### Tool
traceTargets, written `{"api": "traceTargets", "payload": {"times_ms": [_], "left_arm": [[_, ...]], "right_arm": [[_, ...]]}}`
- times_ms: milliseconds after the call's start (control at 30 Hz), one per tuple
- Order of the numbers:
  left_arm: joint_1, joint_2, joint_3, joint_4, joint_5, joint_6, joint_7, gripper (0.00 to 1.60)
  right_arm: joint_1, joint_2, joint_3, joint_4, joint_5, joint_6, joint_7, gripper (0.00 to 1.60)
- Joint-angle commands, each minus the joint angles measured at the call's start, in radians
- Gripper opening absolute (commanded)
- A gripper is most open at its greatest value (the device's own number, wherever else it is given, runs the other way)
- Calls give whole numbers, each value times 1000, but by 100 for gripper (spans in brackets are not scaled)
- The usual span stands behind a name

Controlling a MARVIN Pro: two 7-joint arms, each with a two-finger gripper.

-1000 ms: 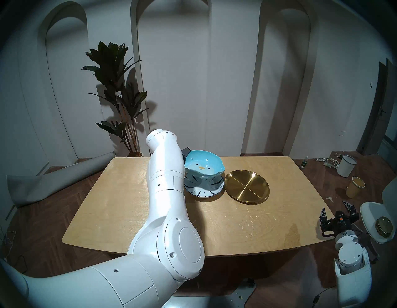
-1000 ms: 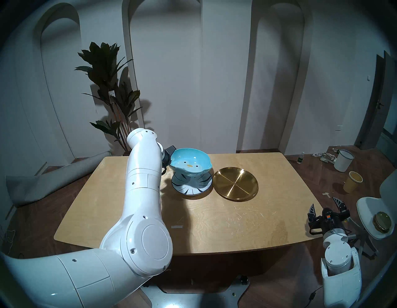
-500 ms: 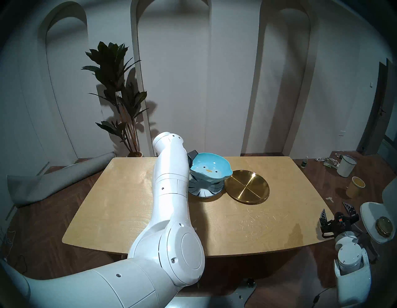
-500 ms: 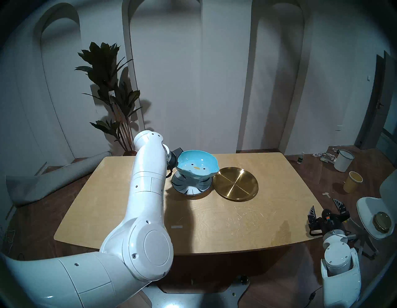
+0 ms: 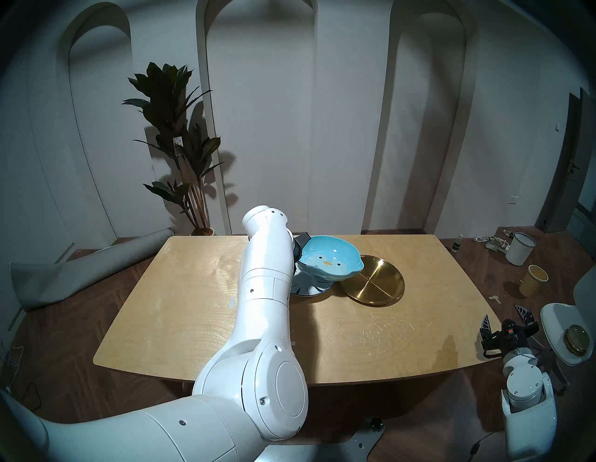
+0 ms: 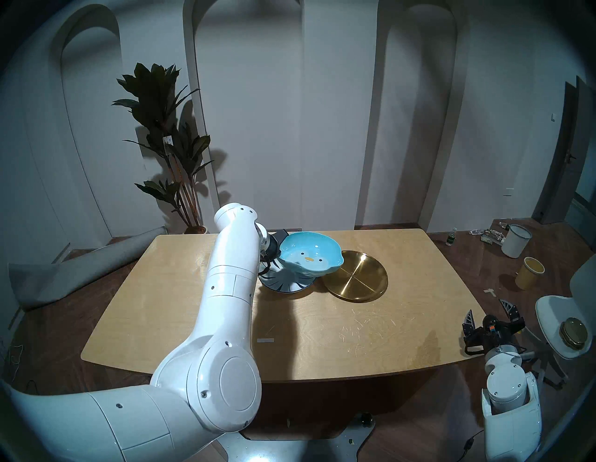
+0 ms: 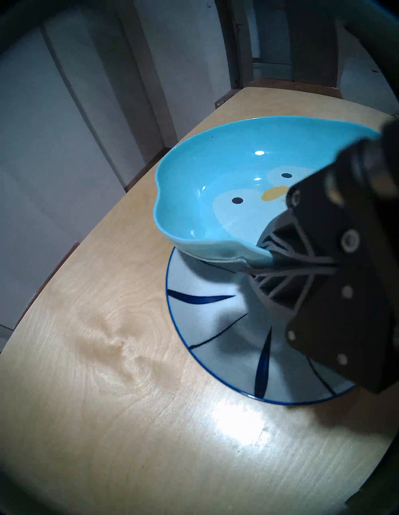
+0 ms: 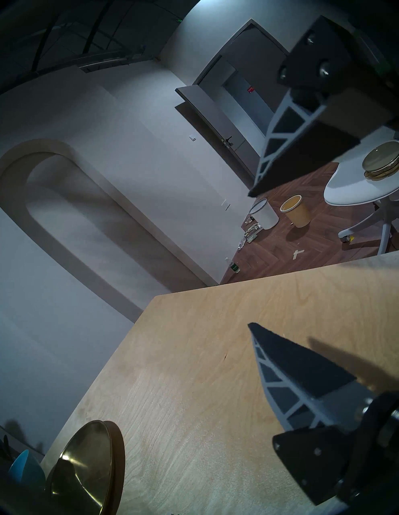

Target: Stack the plates into one stack

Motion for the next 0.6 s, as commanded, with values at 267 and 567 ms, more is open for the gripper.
{"api": "traceTargets", "payload": {"times_ms": [267,567], "left_arm": [[-4,0,119,-1,-82,-2,-37,0],[1,0,188,3,-129,-2,-53,0]], "right_arm": [[10,6,2,1,-7,-3,1,160],[15,6,1,9,-15,-3,1,160]]}}
